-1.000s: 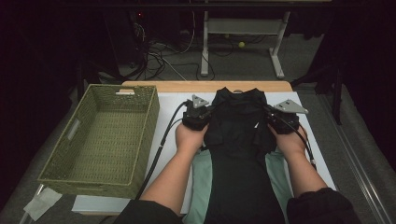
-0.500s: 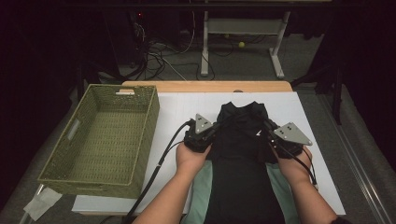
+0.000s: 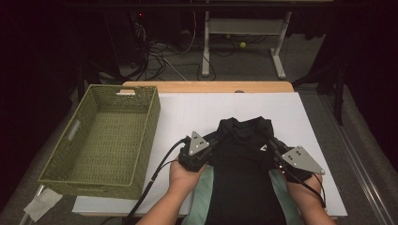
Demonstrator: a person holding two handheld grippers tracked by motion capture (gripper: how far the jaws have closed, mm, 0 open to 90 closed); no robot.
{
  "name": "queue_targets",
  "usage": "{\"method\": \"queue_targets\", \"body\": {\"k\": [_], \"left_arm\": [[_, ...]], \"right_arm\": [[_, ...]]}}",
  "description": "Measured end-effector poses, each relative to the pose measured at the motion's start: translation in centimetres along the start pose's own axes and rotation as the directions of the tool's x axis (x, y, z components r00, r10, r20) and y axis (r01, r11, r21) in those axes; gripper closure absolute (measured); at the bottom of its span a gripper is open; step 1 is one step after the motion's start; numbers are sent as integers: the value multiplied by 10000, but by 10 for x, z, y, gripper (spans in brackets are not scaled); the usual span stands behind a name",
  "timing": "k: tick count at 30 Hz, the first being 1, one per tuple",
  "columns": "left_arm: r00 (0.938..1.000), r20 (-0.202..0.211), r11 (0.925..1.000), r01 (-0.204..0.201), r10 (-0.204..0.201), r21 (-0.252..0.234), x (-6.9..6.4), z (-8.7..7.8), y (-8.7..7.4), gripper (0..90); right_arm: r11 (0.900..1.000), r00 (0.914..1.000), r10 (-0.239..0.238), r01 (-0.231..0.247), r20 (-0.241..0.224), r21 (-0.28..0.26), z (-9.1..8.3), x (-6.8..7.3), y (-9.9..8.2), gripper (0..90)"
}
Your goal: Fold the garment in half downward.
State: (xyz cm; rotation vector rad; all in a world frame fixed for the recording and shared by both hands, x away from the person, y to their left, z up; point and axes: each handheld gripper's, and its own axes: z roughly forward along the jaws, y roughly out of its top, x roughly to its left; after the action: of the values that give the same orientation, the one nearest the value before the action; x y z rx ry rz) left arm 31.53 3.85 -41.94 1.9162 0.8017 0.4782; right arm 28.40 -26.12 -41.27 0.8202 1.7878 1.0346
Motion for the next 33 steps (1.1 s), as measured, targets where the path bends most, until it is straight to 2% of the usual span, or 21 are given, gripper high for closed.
{"method": "queue_targets", "body": {"k": [9, 17, 20, 22, 28, 31, 33], "left_arm": [[9974, 553, 9982, -474, 453, 365, -13, -19, -14, 828], [9905, 1271, 9951, -624, 524, 761, -23, -33, -34, 828], [9857, 1543, 9915, -831, 671, 1000, -27, -38, -43, 827], [9807, 1866, 9894, -816, 582, 1202, -29, -40, -50, 826], [9745, 2107, 9793, -1142, 777, 1672, -37, -45, -71, 825], [9730, 2177, 9757, -1186, 772, 1843, -40, -47, -80, 824], [9709, 2258, 9708, -1277, 804, 2033, -41, -47, -84, 822]], "right_arm": [[9998, 9986, 167, -160, -502, 138, -33, 8, -14, 849], [9981, 9917, 236, -162, -1265, 593, -57, 18, -29, 849], [9964, 9860, 202, -61, -1655, 851, -64, 23, -34, 848], [9951, 9826, 99, 86, -1853, 988, -69, 25, -38, 847], [9875, 9728, 127, 241, -2312, 1558, -82, 29, -51, 843], [9817, 9688, 13, 459, -2477, 1847, -87, 32, -58, 840], [9770, 9660, -41, 591, -2587, 2050, -90, 35, -62, 838]]}}
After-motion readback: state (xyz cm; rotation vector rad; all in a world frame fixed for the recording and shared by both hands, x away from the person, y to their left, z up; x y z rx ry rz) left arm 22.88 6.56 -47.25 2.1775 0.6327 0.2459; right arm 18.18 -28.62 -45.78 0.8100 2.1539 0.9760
